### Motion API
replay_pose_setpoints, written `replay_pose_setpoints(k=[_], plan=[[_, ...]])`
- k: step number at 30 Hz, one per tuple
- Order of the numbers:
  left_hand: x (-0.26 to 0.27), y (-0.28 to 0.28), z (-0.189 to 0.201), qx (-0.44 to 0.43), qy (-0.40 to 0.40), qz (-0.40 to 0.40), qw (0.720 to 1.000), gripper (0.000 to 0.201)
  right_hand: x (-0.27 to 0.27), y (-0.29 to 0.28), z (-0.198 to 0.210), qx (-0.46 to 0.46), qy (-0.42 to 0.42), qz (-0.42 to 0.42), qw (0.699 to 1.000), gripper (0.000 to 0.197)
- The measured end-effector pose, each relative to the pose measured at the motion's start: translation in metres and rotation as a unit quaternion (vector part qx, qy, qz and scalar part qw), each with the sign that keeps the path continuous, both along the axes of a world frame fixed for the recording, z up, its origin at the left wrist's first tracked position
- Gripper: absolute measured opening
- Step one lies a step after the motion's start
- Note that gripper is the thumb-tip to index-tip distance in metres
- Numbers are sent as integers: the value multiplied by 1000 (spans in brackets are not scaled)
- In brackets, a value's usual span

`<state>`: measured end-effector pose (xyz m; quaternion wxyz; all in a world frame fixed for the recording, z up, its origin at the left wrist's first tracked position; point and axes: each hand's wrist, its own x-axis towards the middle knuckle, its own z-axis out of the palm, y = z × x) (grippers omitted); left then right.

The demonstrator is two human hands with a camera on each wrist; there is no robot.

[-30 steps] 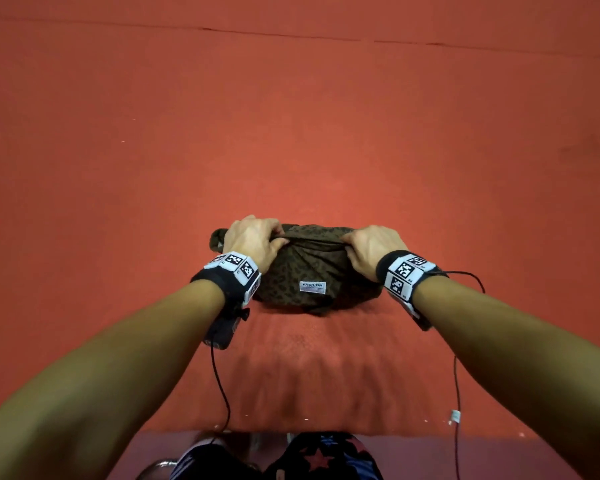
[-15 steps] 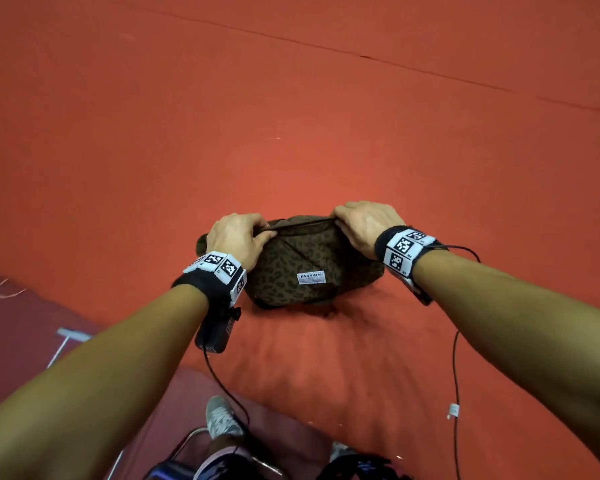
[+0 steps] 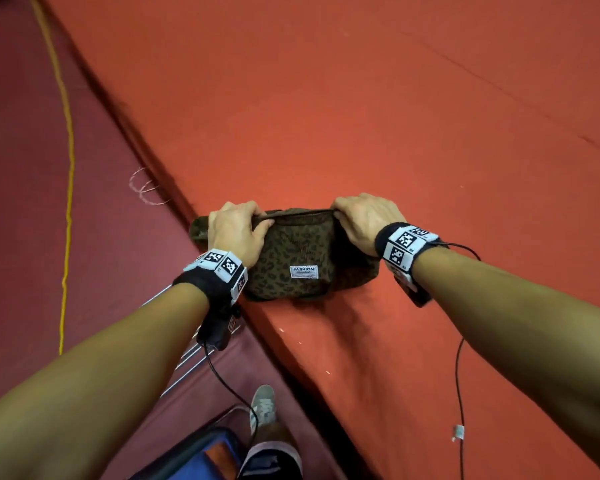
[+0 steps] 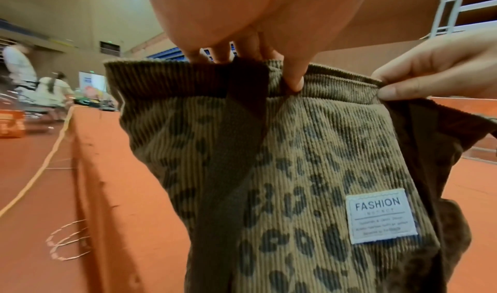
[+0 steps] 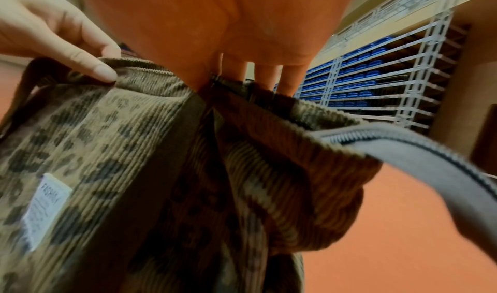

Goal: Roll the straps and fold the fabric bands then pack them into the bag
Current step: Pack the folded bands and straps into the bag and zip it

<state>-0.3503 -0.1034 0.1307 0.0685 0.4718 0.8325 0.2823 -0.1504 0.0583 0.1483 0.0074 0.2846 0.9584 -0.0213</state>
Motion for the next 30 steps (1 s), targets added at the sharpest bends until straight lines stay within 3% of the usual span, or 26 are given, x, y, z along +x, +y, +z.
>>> replay_pose_setpoints(k=[7,14,21,30], plan=[[-115,-82,-30,4,1,143,990,11,-165,-42,-25,-16,21,136,990,21],[-179,-162,-74,-7,39,280,959,13,-290,-101,-58,-72,18,239,968,21],[-213,-232,-137,-65,47,346,935,14,-359,-158,-129,-106,-26,304,946,21],[-242,-243,-248,-171,-32,335,926,15,-381,-176,-250,-154,-128,251,947,23]])
